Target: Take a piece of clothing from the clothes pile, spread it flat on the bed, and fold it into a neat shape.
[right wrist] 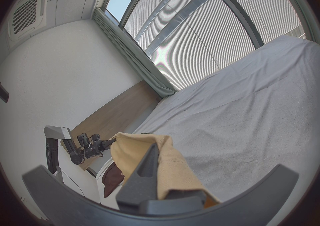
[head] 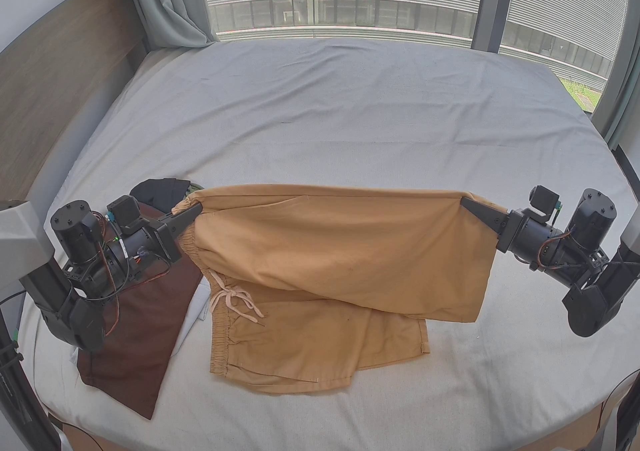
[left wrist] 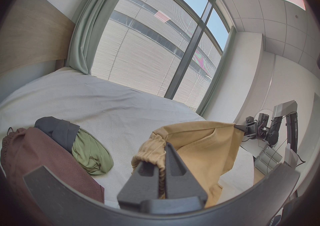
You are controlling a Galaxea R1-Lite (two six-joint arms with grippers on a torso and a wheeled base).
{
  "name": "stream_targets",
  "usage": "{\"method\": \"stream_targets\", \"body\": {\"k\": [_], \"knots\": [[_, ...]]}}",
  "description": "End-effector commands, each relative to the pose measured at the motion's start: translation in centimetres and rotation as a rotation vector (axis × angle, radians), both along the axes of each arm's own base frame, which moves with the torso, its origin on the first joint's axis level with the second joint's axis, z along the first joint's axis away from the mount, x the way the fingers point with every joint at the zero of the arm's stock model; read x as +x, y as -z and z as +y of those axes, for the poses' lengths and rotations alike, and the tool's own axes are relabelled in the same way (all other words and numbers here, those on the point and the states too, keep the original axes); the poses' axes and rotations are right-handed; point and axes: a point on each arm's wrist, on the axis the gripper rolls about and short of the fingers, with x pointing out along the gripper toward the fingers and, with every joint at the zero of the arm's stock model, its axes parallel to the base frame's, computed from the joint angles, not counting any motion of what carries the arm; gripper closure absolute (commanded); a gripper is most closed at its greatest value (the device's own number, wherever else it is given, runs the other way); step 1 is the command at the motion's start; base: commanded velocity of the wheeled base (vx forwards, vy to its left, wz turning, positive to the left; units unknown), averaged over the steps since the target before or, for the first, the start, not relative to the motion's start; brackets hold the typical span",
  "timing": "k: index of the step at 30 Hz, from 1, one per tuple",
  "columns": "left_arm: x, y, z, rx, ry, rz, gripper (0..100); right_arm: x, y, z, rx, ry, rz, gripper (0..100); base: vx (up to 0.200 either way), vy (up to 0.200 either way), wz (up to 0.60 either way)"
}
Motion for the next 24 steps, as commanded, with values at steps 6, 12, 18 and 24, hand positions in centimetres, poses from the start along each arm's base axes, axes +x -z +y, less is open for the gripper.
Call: {"method": "stream_targets", "body": {"k": [6,12,18,24], "knots": [[0.4,0.3,0.4,-0.004,-0.019,0.007,100,0.3,0.0,-0.8,0.001,0.026,-0.001,100,0.0,0.0,0.0],[0.6,0.2,0.7,-0.005,-0.03,0.004,100,0.5,0.0,-1.1,0.001,0.039,-0.005,100,0.0,0.0,0.0],[0.6,0.2,0.7,-0.014,-0.031,0.01,100,0.6,0.0,-1.4,0.0,0.046,-0.005,100,0.0,0.0,0.0],[0.6,0.3,0.8,-0.018,-0.034,0.014,100,0.7,-0.1,-1.8,0.001,0.06,-0.011,100,0.0,0.0,0.0]]}}
